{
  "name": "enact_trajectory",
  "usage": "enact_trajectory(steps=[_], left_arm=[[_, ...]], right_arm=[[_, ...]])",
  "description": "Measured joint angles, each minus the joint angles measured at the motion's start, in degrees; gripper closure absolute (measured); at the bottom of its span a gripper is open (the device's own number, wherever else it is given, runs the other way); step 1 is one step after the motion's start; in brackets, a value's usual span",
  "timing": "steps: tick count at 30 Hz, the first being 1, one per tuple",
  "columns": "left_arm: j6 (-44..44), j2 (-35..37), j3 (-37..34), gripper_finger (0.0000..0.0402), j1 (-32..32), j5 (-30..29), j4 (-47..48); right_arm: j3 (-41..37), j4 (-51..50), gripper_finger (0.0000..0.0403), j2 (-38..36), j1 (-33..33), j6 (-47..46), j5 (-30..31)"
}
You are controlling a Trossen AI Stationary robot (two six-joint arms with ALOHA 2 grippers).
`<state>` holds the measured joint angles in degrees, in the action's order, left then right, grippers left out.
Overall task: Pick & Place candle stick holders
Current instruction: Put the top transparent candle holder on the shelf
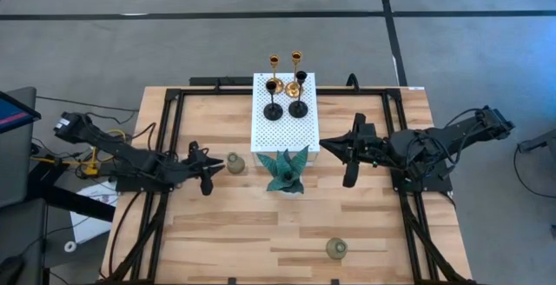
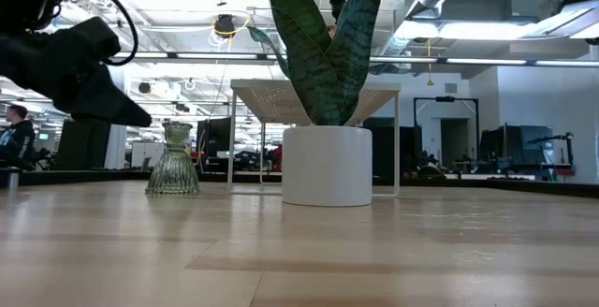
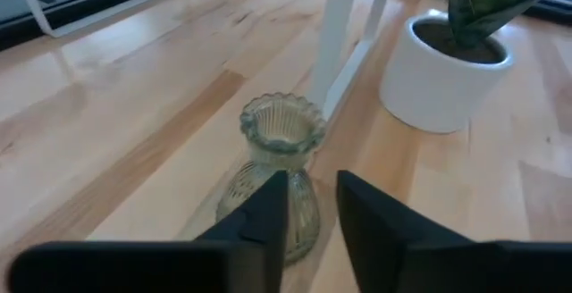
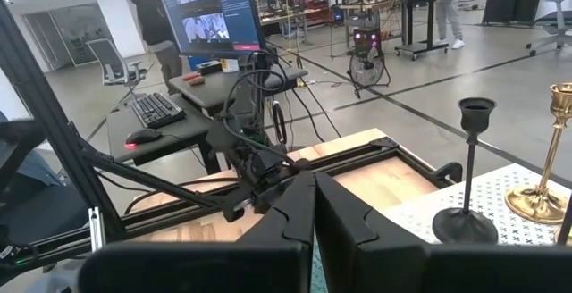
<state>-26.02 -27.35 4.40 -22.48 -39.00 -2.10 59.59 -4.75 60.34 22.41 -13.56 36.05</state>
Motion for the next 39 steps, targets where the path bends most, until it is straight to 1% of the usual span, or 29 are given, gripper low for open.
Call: enact_trajectory(steps=[5,11,16,19,24,30,36,39], left_arm=[[-0.23,-5.63,0.0,0.0238,2.09,0.04,-3.97],[-6.01,-12.46,-0.01,0.0158,5.14,0.06,-7.67],[-5.94,-18.01,-0.04,0.0112,6.57,0.06,-17.78],[-5.92,-21.17,-0.04,0.0096,7.09,0.06,-22.22],[-5.94,-26.16,-0.04,0.0083,7.22,0.09,-25.61],[-5.98,-32.03,-0.02,0.0073,7.22,0.06,-33.54],[-5.99,-36.44,-0.02,0.0069,7.22,-0.01,-38.01],[-5.99,-37.85,-0.02,0.0069,7.28,-1.34,-40.42]], right_arm=[[0.0,0.0,0.0403,-0.01,0.0,0.0,0.0],[0.0,0.0,0.0403,-0.01,-0.02,0.0,0.0],[0.0,0.0,0.0403,-0.03,-0.02,0.0,0.0],[0.0,-0.03,0.0403,-0.03,-0.02,0.0,0.0],[0.0,-0.04,0.0403,-0.03,-0.02,0.0,0.0],[0.0,-0.57,0.0403,-0.03,-0.02,0.0,0.0],[-0.02,-0.83,0.0403,-0.03,-0.02,0.0,0.0],[-0.02,-0.83,0.0403,-0.03,-0.02,0.0,0.0]])
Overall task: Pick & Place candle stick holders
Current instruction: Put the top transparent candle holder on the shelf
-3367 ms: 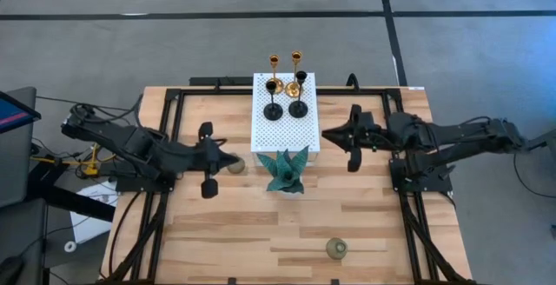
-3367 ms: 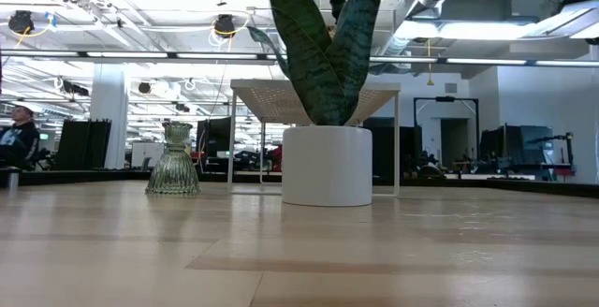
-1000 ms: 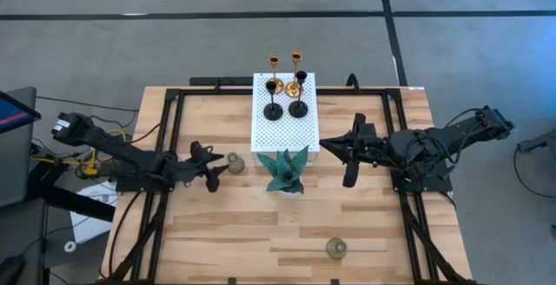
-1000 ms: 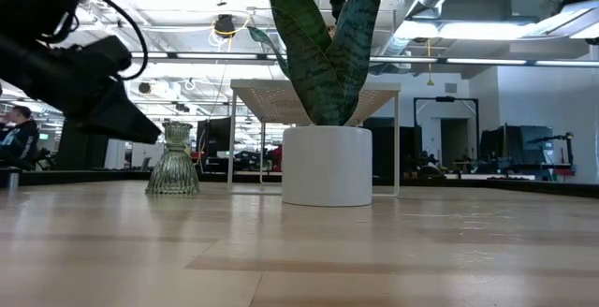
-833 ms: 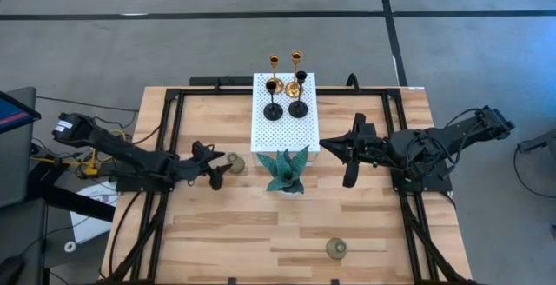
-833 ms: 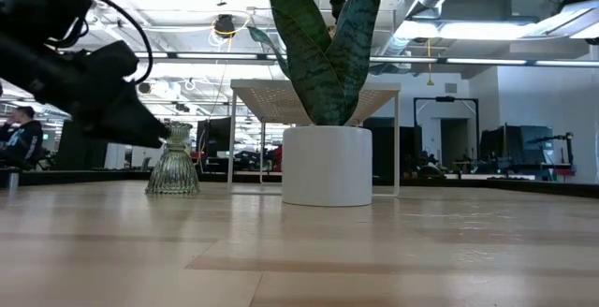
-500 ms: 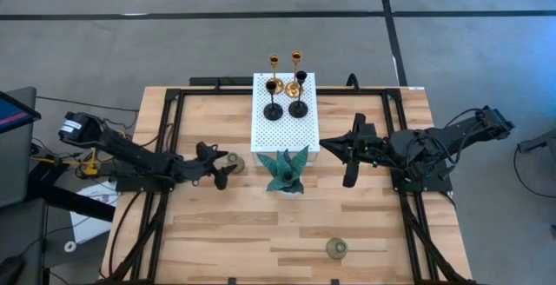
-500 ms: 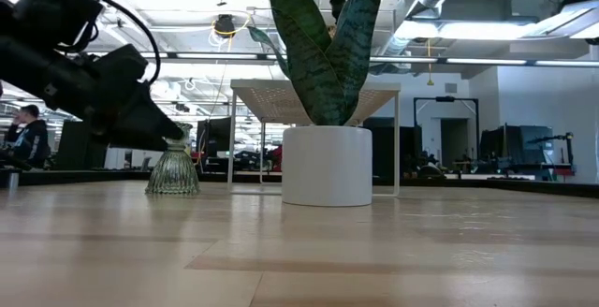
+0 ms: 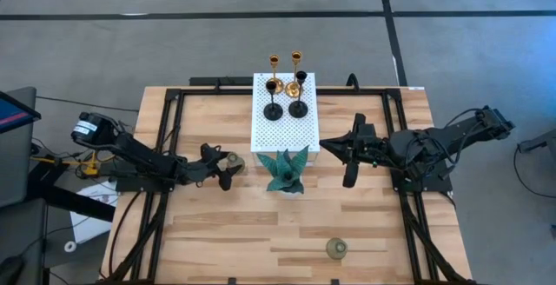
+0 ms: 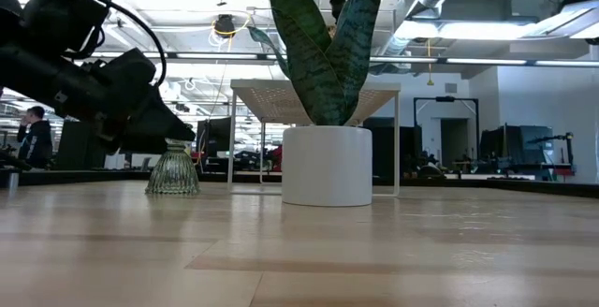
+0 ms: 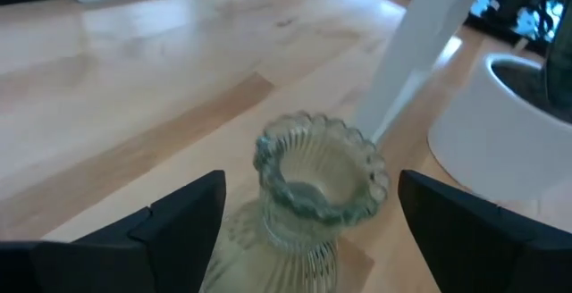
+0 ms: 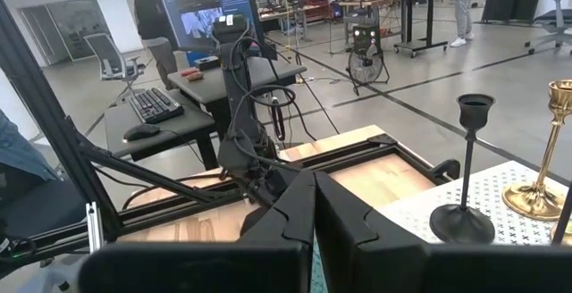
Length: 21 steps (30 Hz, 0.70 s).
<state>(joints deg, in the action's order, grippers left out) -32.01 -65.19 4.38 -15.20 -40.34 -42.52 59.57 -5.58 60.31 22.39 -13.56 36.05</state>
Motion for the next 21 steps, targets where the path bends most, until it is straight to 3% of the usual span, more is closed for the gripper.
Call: enact_trajectory(steps=[8,19,21], left_arm=[[0.0,-0.54,0.02,0.0105,-0.01,-4.99,-1.81],[0.14,-0.52,0.11,0.0261,-0.04,-3.0,-2.24],[0.04,-0.5,0.13,0.0266,-0.07,-1.61,-2.4]], right_arm=[[0.0,-0.02,0.0403,0.0,0.0,0.0,0.02],[0.0,-1.03,0.0403,0.0,0.0,0.0,0.02],[0.0,-1.04,0.0403,0.0,0.0,0.02,0.02]])
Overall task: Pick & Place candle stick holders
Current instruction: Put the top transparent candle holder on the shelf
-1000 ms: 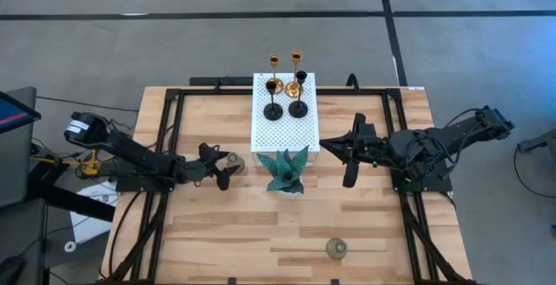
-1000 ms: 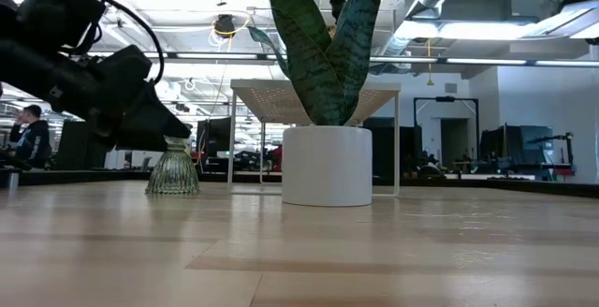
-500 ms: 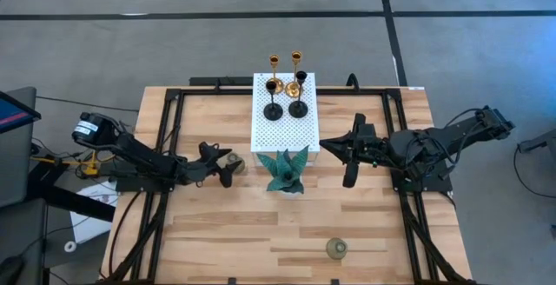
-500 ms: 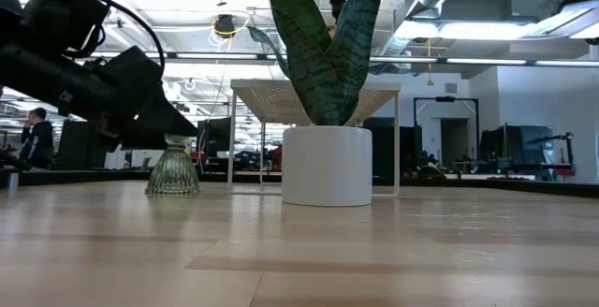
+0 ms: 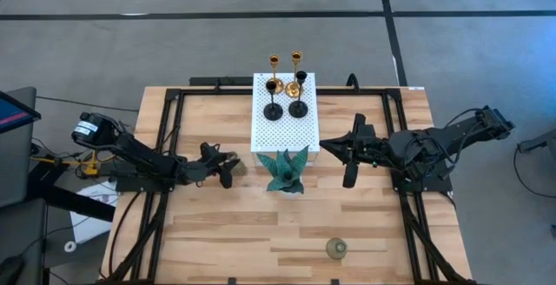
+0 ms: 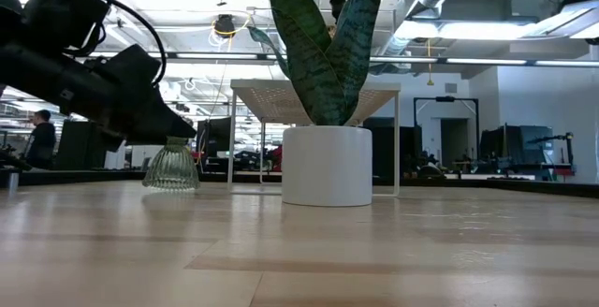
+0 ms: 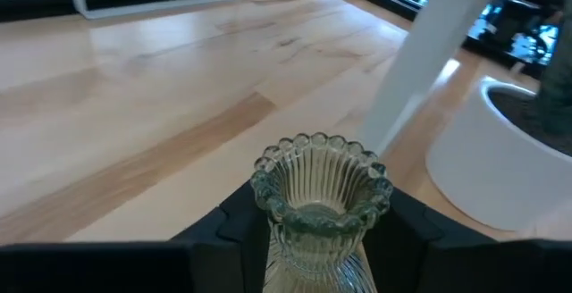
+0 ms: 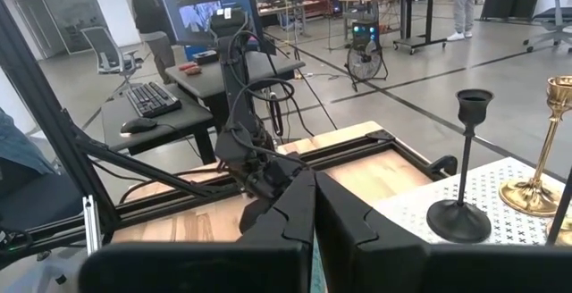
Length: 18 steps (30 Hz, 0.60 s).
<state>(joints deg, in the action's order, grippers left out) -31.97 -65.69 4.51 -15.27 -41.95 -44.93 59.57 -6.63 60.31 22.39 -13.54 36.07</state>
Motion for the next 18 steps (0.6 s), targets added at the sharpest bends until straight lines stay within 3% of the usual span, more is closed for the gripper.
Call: enact_trajectory(steps=[8,18], left_arm=[[-0.06,1.59,-0.08,0.0266,-2.07,1.46,0.17],[2.47,11.11,0.03,0.0266,-2.9,0.1,0.06]], right_arm=[[-0.02,-1.27,0.0403,0.0,0.0,0.01,0.0],[-0.02,-1.99,0.0403,0.0,0.0,0.0,0.0]])
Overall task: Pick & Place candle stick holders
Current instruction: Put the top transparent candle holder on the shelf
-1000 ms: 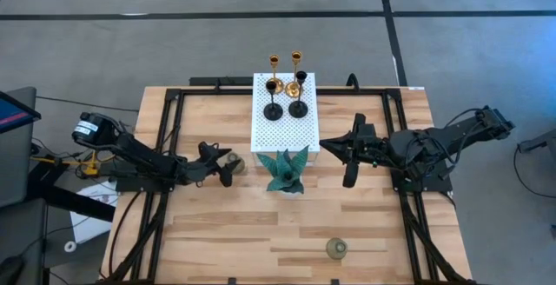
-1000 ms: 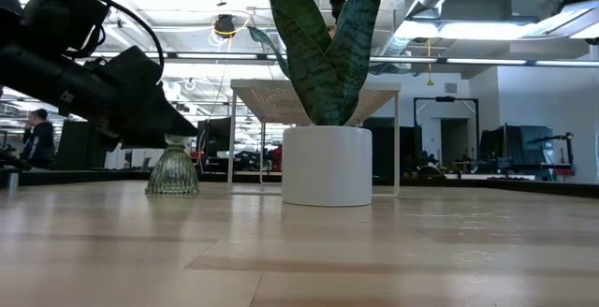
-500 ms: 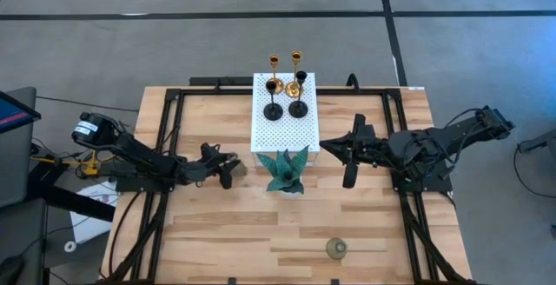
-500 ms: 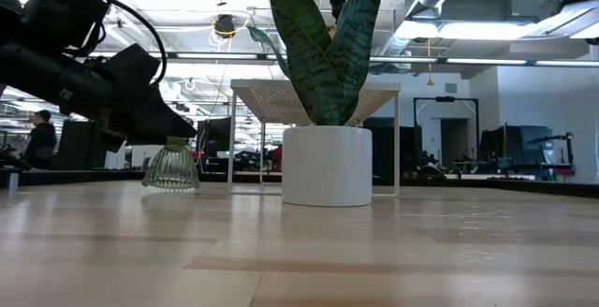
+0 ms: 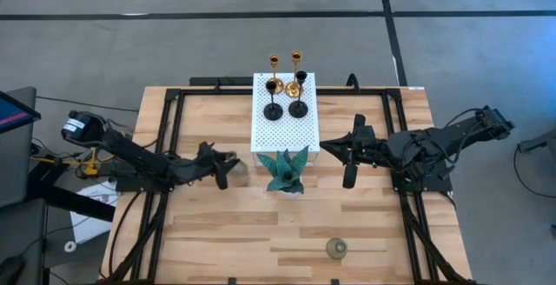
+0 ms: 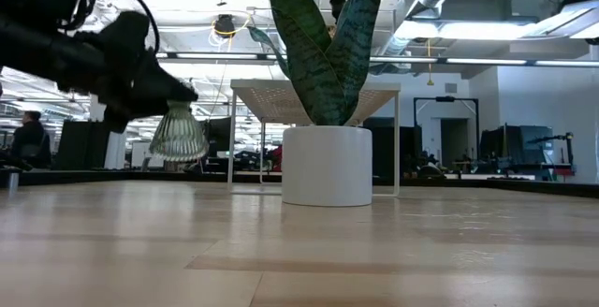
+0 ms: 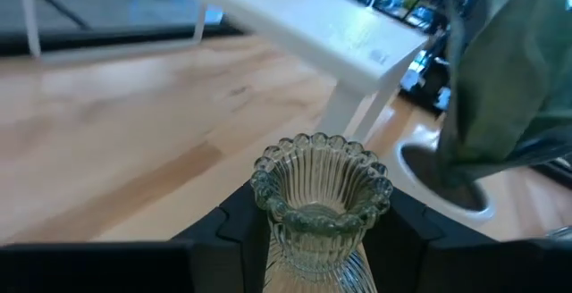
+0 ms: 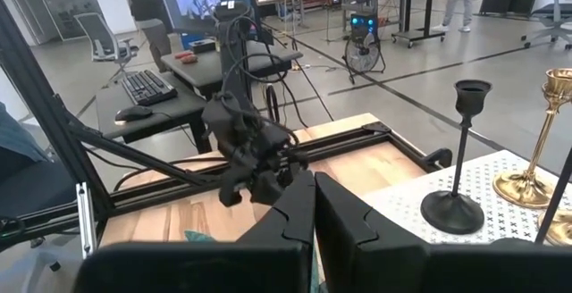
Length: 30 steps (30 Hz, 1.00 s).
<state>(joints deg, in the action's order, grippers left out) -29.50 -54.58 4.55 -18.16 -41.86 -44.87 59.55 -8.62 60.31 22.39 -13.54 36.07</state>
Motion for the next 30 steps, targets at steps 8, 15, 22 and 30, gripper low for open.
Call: enact_trajectory(steps=[8,15,22,30], left_arm=[[8.12,6.94,7.86,0.0266,-1.55,-0.28,15.7],[8.15,9.67,19.46,0.0266,-3.4,-2.98,39.53],[19.19,9.61,29.97,0.0266,-4.57,-8.01,40.97],[31.02,6.25,37.89,0.0266,-1.16,-15.42,40.56]], right_arm=[[0.0,0.0,0.0403,0.0,0.01,0.0,0.0],[0.0,-0.02,0.0403,0.0,0.0,0.0,0.0],[0.0,-0.02,0.0403,0.0,0.0,0.0,0.0],[0.0,-0.28,0.0403,0.0,0.02,0.0,0.0]])
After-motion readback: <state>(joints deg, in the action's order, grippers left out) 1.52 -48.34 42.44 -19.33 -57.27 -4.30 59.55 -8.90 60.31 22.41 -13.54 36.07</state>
